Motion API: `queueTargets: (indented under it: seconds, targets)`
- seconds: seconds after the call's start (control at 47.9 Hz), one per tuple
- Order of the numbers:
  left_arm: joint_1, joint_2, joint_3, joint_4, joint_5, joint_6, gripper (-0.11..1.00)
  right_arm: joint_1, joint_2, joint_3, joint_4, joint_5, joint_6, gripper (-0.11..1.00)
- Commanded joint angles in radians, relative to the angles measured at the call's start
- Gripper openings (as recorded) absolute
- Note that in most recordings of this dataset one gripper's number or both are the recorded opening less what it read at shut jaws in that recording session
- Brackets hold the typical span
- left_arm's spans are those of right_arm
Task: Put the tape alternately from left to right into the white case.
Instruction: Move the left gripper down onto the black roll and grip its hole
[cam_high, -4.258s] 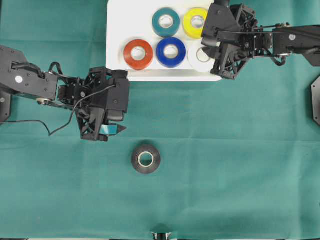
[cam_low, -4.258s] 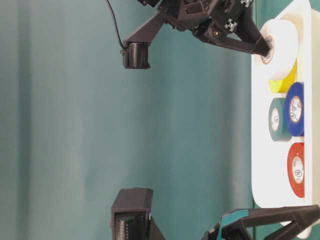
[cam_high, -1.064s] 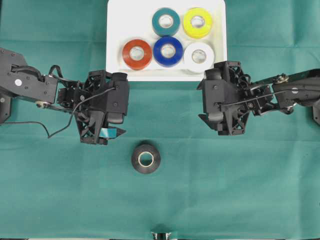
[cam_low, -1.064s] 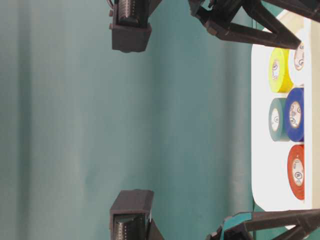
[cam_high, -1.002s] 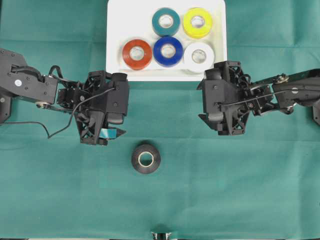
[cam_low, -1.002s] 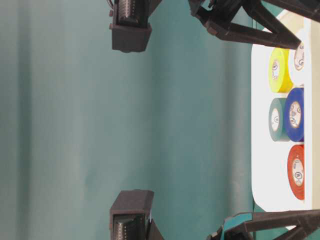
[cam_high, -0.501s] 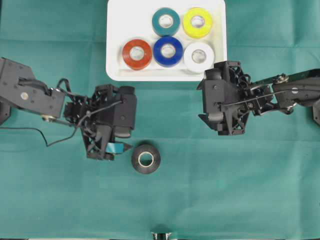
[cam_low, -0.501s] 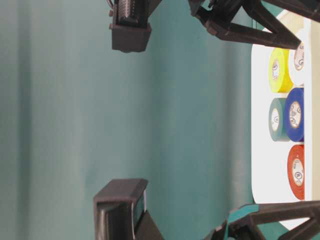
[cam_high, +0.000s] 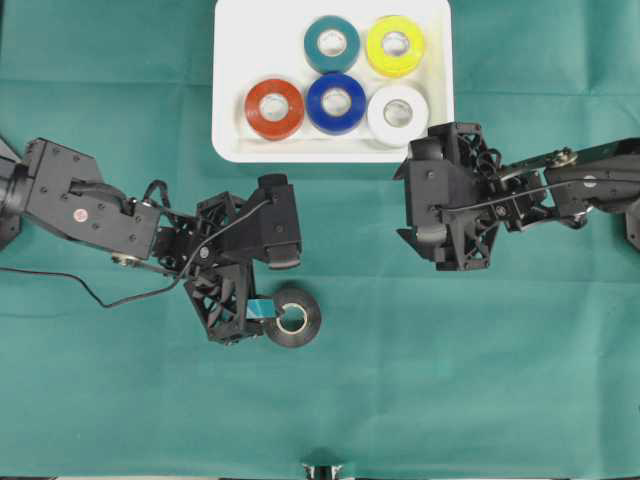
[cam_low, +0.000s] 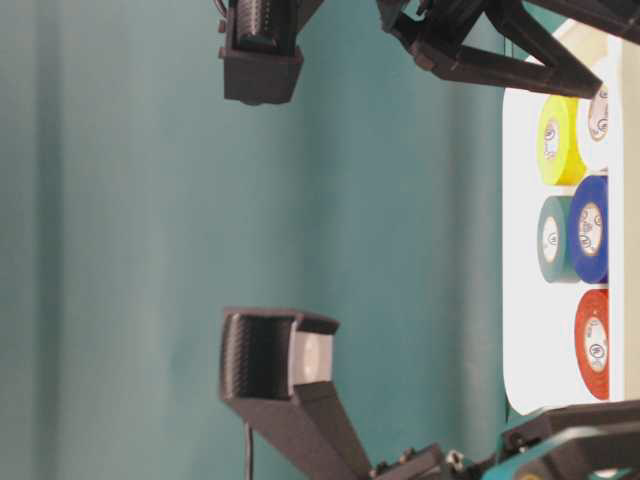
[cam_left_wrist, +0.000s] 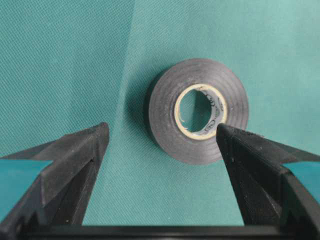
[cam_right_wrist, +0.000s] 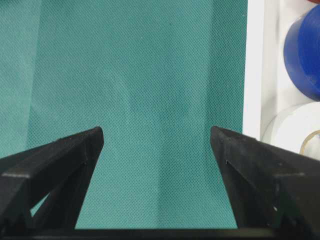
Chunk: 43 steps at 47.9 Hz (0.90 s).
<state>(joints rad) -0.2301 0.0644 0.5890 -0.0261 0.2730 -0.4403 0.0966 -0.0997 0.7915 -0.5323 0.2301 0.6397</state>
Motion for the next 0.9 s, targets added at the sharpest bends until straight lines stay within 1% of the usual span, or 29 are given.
queueTargets:
  seconds: [0.0, 0.605, 0.877]
  targets:
    - [-0.005, -0.003, -0.028, -0.002, 0.002, -0.002, 0.93, 0.003, -0.026, -0.008, 0.000, -0.003, 0.000, 0.72]
    - [-0.011, 0.123, -0.087, 0.000, 0.005, 0.000, 0.93, 0.003, -0.026, -0.009, 0.000, -0.003, 0.000, 0.72]
    - [-0.011, 0.149, -0.091, 0.002, 0.005, 0.002, 0.93, 0.003, -0.026, -0.009, 0.000, -0.003, 0.000, 0.72]
